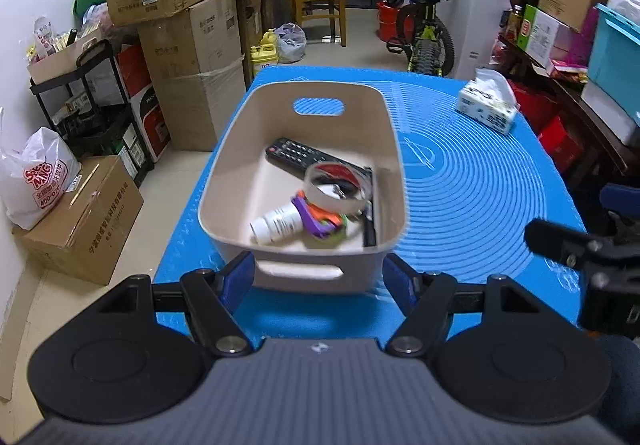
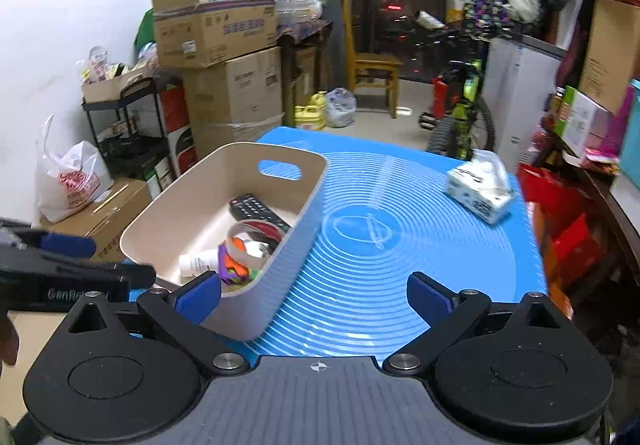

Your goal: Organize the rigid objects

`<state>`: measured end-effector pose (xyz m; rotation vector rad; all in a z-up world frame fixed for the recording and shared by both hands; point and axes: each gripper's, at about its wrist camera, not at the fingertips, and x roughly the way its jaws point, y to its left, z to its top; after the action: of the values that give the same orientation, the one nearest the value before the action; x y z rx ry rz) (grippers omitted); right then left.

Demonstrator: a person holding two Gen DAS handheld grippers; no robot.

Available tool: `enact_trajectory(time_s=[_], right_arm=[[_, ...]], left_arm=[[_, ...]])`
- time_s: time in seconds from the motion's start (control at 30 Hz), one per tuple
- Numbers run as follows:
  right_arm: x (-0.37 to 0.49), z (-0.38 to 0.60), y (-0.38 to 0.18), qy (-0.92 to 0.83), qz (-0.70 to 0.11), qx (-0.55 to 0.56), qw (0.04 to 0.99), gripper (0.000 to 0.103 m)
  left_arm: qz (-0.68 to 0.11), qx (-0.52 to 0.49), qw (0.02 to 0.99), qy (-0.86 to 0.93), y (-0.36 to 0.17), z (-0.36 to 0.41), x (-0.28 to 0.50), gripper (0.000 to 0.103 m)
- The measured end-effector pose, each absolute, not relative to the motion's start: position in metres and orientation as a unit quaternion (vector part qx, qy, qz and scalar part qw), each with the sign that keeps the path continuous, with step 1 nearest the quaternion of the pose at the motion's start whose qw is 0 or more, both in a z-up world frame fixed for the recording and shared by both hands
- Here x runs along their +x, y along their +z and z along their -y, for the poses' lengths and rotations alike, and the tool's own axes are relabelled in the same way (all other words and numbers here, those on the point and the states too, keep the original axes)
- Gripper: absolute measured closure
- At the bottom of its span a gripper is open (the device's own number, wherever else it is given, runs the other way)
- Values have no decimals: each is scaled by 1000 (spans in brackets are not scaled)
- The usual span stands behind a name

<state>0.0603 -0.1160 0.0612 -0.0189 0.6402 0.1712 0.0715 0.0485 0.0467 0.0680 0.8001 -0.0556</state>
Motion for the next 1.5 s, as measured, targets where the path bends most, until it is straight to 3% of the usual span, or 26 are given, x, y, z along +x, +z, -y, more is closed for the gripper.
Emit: enact_trajectory(time_s=[0.8,1.5], right_arm=[[-82,178,30,42,-261,16,964,4],[-92,175,26,32,-235,18,971,3]], left_arm=[[-330,37,943,-4,27,1,-34,32],[-303,53,951,-13,20,7,-39,32]])
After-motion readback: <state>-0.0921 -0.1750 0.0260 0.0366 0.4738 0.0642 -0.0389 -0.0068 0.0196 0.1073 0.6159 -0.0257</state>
